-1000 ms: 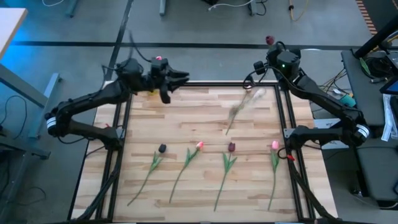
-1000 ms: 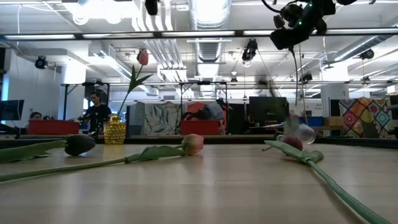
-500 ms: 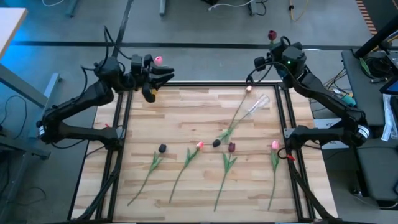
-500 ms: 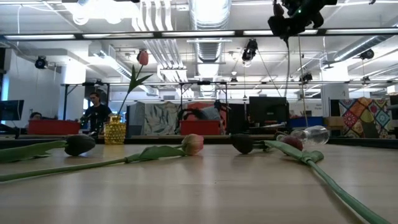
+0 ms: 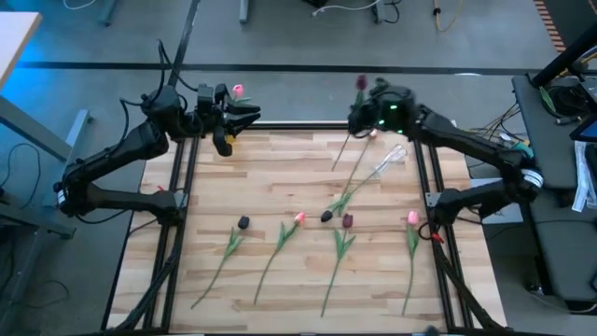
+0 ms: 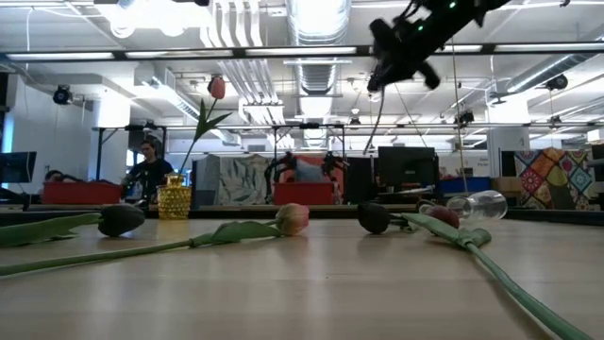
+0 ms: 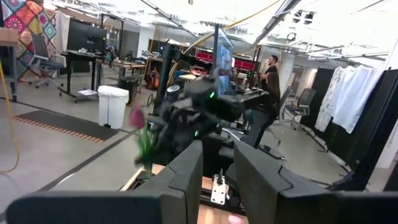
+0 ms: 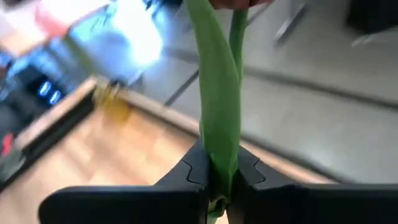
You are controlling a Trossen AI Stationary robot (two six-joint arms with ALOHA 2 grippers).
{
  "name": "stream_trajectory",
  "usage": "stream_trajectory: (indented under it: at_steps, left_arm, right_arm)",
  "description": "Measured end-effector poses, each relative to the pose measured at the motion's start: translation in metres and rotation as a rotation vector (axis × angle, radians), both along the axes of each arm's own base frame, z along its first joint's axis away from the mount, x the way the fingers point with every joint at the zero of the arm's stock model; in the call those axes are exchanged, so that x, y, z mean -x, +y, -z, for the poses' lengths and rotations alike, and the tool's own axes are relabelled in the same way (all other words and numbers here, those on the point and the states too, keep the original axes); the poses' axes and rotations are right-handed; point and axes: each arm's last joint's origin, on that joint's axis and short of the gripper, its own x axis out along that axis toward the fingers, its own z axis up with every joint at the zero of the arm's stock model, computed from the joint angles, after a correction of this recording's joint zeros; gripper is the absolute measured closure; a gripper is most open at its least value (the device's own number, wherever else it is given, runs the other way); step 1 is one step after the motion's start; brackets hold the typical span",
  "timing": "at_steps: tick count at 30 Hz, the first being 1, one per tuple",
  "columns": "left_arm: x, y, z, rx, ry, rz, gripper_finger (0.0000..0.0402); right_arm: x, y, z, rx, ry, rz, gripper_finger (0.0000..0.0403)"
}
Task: Sort flowers into vase by color
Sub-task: Insert the top dark red tulip into the transparent vase, then adjust the transparent vase on the table
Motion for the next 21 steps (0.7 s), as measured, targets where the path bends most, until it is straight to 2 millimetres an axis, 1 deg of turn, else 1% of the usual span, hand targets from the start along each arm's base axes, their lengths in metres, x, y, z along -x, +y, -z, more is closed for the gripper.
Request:
stream_trajectory:
  at_steps: [3, 6, 9, 13, 16, 18, 21]
  left_arm:
    - [0.000, 0.000, 0.000, -0.001, 0.000, 0.000, 0.0325]
    - [0.001, 0.000, 0.000, 0.003, 0.006, 0.000, 0.0325]
    - [0.003, -0.001, 0.000, 0.004, 0.011, 0.000, 0.0325]
    - [0.007, -0.004, -0.001, -0.011, 0.017, -0.002, 0.0325]
    - [0.011, -0.005, -0.002, -0.014, 0.018, -0.002, 0.0325]
    - [0.013, -0.007, -0.003, -0.015, 0.016, -0.002, 0.0325]
    - [0.017, -0.009, -0.004, -0.021, 0.013, -0.003, 0.0325]
  right_arm:
    - [-0.020, -0.006, 0.017, -0.100, 0.044, -0.085, 0.0361]
    - [-0.037, -0.014, 0.024, -0.177, 0.091, -0.173, 0.0316]
    - [-0.050, -0.021, 0.022, -0.213, 0.176, -0.251, 0.0264]
    - [-0.062, -0.029, 0.006, -0.202, 0.336, -0.343, 0.0201]
    - [-0.066, -0.032, -0.008, -0.180, 0.471, -0.436, 0.0167]
    - [-0.062, -0.031, -0.015, -0.163, 0.592, -0.532, 0.0152]
    - [-0.051, -0.030, -0.015, -0.170, 0.786, -0.706, 0.0139]
